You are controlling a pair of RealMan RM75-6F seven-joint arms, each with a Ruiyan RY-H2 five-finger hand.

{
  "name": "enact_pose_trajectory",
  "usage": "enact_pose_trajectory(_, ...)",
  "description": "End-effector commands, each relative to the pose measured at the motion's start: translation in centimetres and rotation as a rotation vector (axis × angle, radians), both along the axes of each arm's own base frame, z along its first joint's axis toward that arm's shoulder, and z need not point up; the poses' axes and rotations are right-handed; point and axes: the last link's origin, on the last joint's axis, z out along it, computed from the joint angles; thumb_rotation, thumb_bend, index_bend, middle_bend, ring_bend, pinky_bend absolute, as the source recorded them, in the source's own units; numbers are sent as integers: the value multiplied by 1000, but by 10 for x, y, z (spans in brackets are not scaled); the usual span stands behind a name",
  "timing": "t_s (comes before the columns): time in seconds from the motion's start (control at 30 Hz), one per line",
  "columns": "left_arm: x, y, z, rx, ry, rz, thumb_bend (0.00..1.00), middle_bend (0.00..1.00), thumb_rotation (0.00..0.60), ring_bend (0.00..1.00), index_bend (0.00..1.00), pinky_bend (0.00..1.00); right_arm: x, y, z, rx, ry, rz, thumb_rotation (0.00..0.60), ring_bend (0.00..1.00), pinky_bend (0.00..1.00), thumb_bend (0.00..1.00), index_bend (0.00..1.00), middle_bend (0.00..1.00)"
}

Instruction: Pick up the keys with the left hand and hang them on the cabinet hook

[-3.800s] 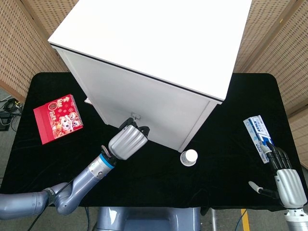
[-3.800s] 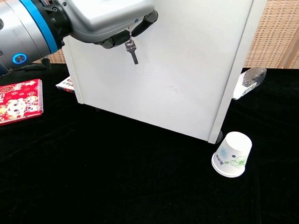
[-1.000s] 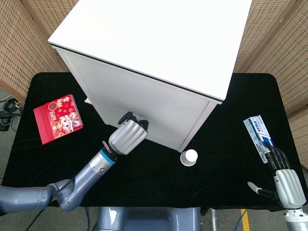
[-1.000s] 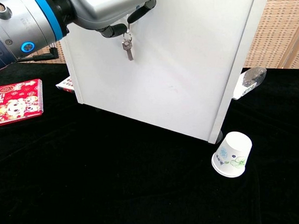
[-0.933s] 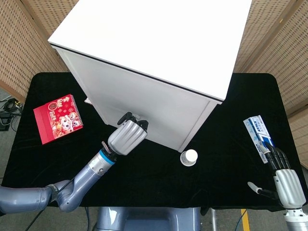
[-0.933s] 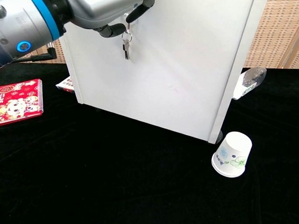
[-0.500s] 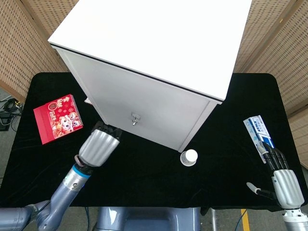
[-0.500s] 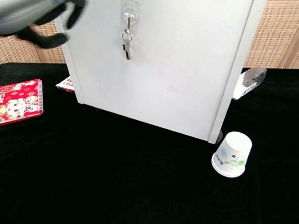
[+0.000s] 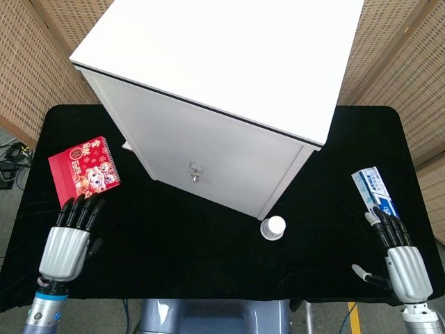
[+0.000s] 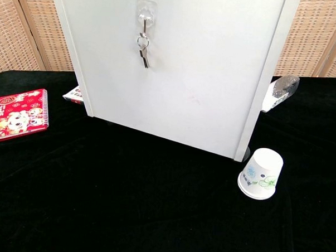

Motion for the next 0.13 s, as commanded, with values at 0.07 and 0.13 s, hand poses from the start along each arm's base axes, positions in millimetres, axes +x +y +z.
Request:
enact_pose_trajectory(0.07, -22, -19, 13, -16, -31, 70, 207, 0, 600, 0, 7, 0, 0, 0, 0, -5, -2, 0, 600, 0, 0, 105, 0, 0)
enact_pose_trajectory(0.13, -24, -20, 16, -1, -55, 75, 208, 0, 600, 0, 5, 0, 0, -1, 1, -8, -1, 0, 600, 0, 0, 106, 0, 0)
